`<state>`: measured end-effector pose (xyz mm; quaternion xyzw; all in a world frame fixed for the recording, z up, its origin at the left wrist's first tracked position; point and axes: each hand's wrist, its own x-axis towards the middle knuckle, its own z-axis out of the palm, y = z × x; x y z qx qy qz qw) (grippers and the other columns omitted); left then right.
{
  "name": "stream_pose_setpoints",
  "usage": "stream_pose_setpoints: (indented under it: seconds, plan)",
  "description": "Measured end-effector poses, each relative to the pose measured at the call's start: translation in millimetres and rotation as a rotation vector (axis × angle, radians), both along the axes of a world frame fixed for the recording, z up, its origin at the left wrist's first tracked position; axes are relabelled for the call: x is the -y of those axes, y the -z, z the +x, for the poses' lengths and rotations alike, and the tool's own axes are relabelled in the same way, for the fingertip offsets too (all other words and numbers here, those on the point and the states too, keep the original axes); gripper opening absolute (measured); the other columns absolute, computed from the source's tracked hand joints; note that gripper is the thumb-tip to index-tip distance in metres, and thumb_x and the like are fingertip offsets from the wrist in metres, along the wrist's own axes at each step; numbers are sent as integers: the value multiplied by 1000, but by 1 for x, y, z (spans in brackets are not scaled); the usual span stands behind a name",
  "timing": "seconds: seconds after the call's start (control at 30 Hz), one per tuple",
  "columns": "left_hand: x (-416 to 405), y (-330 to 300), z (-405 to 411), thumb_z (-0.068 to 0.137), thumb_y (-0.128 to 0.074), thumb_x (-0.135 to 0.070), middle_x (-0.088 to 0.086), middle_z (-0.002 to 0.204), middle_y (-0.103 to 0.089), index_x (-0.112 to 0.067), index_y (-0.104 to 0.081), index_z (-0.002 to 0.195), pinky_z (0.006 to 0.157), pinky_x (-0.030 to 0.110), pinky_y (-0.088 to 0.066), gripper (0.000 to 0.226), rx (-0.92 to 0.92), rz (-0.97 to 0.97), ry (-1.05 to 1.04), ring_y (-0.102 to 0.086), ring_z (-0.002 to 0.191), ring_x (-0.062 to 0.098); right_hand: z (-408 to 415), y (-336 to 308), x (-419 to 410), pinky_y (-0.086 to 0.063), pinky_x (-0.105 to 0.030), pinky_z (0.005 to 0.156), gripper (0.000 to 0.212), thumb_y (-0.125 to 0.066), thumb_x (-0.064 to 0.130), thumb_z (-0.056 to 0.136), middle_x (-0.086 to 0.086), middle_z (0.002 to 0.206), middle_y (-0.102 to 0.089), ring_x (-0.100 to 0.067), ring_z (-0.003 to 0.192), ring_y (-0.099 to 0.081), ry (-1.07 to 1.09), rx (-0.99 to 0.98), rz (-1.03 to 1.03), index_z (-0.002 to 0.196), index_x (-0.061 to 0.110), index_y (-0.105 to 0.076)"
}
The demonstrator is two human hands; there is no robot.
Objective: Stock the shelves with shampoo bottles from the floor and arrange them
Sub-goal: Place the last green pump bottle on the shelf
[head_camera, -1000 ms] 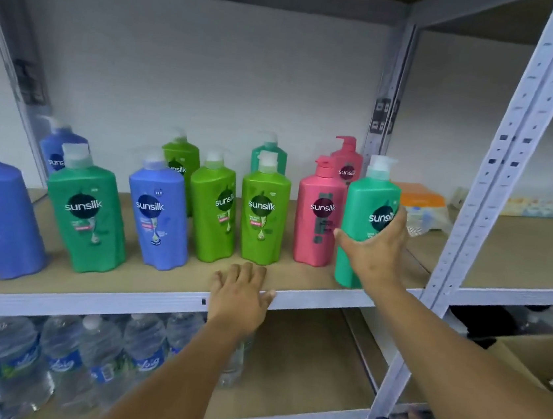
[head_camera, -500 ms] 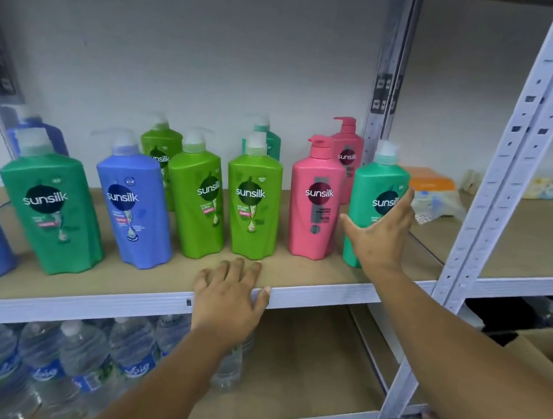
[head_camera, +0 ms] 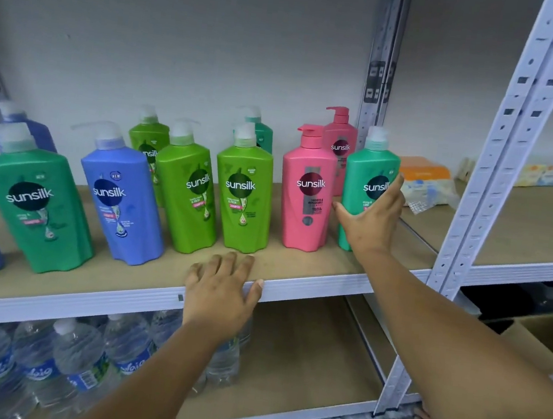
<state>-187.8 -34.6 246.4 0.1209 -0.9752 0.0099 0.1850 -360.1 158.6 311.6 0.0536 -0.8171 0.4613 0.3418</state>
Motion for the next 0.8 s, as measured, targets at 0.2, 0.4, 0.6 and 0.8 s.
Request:
stream_pose_setpoints:
  seconds: [0.2, 0.4, 0.6, 0.8]
  plan:
    - [1, -1, 2, 82, -1, -61, -6, 141, -43, -34, -37, 140, 108, 45, -23, 74, -4, 1, 1, -36, 130, 19, -1, 1, 0, -29, -45, 111, 122, -79, 48, 67, -20, 145, -27, -32, 135, -28, -3, 3, 10, 151, 10, 0]
    - [0, -3, 2, 79, 4, -61, -6, 144, -38, -35, -31, 143, 109, 43, -21, 77, 21, -15, -5, -32, 132, 18, 4, -1, -1, -27, -45, 112, 121, -79, 45, 70, -21, 147, -23, -33, 137, -26, -26, 32, 16, 151, 10, 3]
    - [3, -16, 8, 91, -9, -60, -1, 156, -20, -33, -16, 148, 115, 45, -14, 64, 190, 24, 33, -18, 141, 21, 35, 10, -14, -24, -47, 115, 100, -71, 31, 82, -22, 150, -21, -36, 138, -24, -71, 158, 149, 151, 7, -1]
    - [8, -38, 54, 97, -28, -51, 0, 158, -15, -29, -18, 149, 117, 45, -12, 57, 285, 156, 30, -13, 144, 21, 93, 6, -23, -32, -49, 109, 73, -60, 35, 87, -17, 147, -32, -35, 133, -34, -120, 314, 455, 145, 11, -23]
